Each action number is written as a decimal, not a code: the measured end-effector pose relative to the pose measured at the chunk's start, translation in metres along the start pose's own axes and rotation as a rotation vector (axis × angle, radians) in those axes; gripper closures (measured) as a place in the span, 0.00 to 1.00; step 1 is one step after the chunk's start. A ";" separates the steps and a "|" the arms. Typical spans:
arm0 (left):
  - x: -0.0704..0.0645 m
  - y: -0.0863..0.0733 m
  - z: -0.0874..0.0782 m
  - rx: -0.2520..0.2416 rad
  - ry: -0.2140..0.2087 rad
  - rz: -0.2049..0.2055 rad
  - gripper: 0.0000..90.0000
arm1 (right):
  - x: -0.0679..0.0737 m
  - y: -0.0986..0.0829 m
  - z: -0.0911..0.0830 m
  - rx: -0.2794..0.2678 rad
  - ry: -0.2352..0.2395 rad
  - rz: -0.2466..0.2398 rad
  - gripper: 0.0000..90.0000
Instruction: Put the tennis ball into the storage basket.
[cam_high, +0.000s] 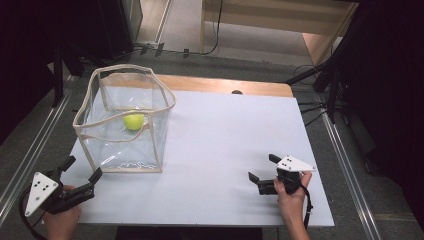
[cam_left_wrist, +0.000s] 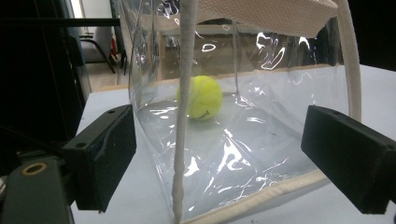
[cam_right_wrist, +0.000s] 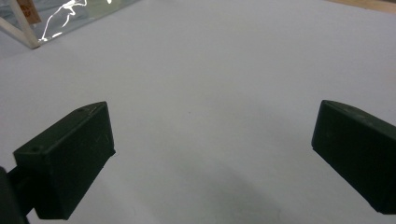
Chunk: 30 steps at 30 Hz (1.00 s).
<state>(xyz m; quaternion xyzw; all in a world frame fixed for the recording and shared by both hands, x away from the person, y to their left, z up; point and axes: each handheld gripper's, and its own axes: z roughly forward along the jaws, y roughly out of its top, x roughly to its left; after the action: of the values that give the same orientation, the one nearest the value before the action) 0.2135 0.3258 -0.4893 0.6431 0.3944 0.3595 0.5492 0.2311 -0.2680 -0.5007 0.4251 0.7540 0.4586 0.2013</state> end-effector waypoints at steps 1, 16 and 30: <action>0.000 0.000 0.000 0.000 0.000 0.000 0.12 | -0.002 -0.002 -0.003 -0.002 -0.005 0.000 0.00; 0.000 0.000 0.000 0.001 -0.001 -0.002 0.12 | -0.015 -0.023 -0.030 -0.027 -0.070 0.043 0.00; 0.001 0.000 0.000 -0.001 0.000 -0.007 0.12 | -0.030 -0.039 -0.052 -0.036 -0.135 0.072 0.00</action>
<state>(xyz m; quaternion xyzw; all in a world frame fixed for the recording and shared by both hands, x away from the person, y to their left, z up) 0.2135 0.3265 -0.4892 0.6416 0.3964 0.3577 0.5507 0.1935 -0.3281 -0.5111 0.4780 0.7147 0.4493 0.2425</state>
